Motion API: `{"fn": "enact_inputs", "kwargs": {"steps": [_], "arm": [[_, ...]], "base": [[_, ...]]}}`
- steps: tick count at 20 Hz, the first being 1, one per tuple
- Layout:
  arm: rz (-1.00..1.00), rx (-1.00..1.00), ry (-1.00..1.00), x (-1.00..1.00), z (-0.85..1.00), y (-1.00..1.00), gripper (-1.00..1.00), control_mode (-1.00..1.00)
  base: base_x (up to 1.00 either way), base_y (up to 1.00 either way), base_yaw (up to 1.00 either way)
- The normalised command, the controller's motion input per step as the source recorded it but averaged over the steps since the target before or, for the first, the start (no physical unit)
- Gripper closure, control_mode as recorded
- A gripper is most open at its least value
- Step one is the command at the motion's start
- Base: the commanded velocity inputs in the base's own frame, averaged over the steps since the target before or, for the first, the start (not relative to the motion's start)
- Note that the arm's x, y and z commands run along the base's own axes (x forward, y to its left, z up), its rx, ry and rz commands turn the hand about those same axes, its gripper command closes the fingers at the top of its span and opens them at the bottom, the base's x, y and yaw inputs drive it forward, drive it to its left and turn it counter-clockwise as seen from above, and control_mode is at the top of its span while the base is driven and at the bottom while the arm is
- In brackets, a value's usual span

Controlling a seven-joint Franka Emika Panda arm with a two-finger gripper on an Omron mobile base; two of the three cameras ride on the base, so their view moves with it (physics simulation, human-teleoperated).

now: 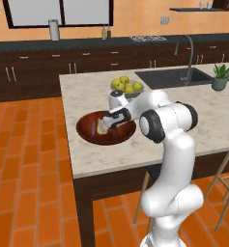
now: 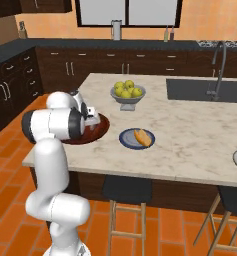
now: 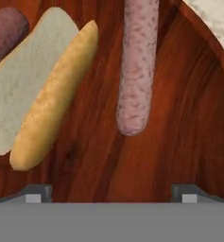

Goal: Place one bun and one sausage from the bowl on each plate.

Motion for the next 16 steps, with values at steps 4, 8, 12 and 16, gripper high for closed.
{"fn": "enact_inputs", "kwargs": {"steps": [4, 8, 12, 16], "arm": [[-0.10, 0.06, -0.01, 0.83, -0.24, 0.00, -1.00, -1.00], [-0.08, 0.00, 0.00, 0.65, -0.32, 0.00, -1.00, -1.00], [-0.05, 0.00, 0.00, 0.35, -0.32, 0.00, -1.00, -1.00], [-0.03, 0.00, 0.00, -0.23, -0.25, -0.11, 1.00, -1.00]], "base": [[0.00, 0.00, 0.00], [0.00, 0.00, 0.00], [0.00, 0.00, 0.00], [0.00, 0.00, 0.00]]}}
